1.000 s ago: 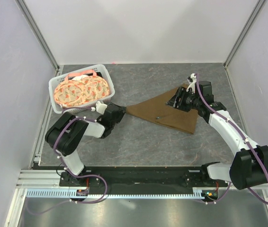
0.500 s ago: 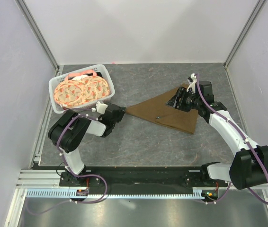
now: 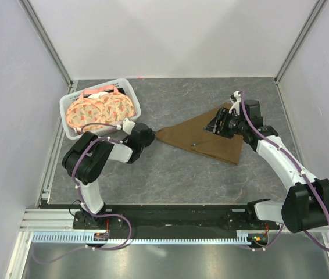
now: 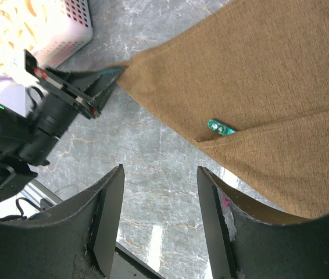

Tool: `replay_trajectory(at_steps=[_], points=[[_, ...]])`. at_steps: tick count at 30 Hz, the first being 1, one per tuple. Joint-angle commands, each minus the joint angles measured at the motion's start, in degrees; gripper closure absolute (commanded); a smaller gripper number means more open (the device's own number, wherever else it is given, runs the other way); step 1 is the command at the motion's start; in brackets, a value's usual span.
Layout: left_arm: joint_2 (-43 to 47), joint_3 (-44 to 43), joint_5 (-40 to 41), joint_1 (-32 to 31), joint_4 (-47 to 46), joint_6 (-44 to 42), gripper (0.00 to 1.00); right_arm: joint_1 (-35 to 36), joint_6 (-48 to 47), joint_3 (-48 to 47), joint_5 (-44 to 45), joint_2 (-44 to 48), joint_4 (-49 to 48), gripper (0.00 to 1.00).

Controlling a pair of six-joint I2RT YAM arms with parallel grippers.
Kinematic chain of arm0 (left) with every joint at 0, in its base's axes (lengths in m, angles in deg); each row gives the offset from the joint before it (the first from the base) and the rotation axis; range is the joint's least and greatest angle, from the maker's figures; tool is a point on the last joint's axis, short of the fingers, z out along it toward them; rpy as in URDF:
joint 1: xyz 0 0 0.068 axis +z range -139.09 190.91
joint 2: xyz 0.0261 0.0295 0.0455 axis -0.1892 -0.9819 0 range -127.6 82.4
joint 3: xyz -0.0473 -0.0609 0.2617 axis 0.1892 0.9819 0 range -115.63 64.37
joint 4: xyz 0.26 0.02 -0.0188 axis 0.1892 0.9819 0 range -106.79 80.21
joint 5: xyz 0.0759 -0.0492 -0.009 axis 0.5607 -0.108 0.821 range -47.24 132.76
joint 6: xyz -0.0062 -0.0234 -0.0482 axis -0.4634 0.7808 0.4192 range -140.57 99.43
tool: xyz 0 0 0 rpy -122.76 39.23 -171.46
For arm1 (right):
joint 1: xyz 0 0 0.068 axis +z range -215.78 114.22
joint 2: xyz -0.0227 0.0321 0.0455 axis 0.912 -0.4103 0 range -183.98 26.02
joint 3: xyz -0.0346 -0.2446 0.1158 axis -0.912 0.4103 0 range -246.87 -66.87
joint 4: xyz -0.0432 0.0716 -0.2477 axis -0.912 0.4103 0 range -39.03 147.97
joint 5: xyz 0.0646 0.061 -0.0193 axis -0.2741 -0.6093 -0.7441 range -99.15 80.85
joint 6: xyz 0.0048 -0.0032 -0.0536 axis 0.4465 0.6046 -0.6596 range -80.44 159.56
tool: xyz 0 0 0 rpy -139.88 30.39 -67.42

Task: Fold the napkin, place the utensils inside, and roll it up
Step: Fold the napkin

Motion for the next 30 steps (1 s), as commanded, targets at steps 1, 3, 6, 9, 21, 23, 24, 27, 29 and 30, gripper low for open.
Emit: replay_trajectory(at_steps=[1,3,6,9,21,23,24,27,29,30], points=[[-0.09,-5.82,-1.89,-1.55,-1.52,-16.94,0.98,-0.54,-1.12,0.82,-0.69,1.03,-0.31,0.39],[1.49,-7.05,-1.63,-3.56,-1.61,-23.19,0.98,-0.46,-1.03,0.91,-0.25,1.38,-0.14,0.39],[4.04,-9.16,-2.32,-6.82,-2.75,-29.78,0.98,-0.63,-1.03,1.0,0.1,1.91,0.12,0.39],[4.83,-12.93,-5.39,-10.25,-3.54,-34.62,0.98,-0.63,-1.12,1.18,0.62,2.26,0.56,0.38],[-2.01,-21.81,-11.29,-22.38,-7.23,-33.4,0.98,-0.63,0.37,2.41,3.26,7.27,1.88,0.38],[-3.42,-23.05,-12.87,-23.87,-7.94,-33.49,0.98,-0.72,0.46,2.58,3.44,7.71,2.32,0.38],[-4.73,-24.36,-13.49,-24.31,-8.38,-33.58,0.98,-0.72,0.37,2.58,3.61,8.23,2.41,0.38],[-6.5,-26.39,-15.51,-25.46,-8.73,-34.01,0.98,-0.72,0.37,3.02,3.88,9.46,2.94,0.38],[-8.25,-27.62,-16.91,-26.07,-9.08,-34.37,0.98,-0.72,0.64,3.37,4.05,10.25,3.29,0.38],[-8.78,-28.06,-17.35,-26.08,-9.26,-34.63,0.98,-0.81,0.64,3.46,4.14,10.87,3.29,0.38]])
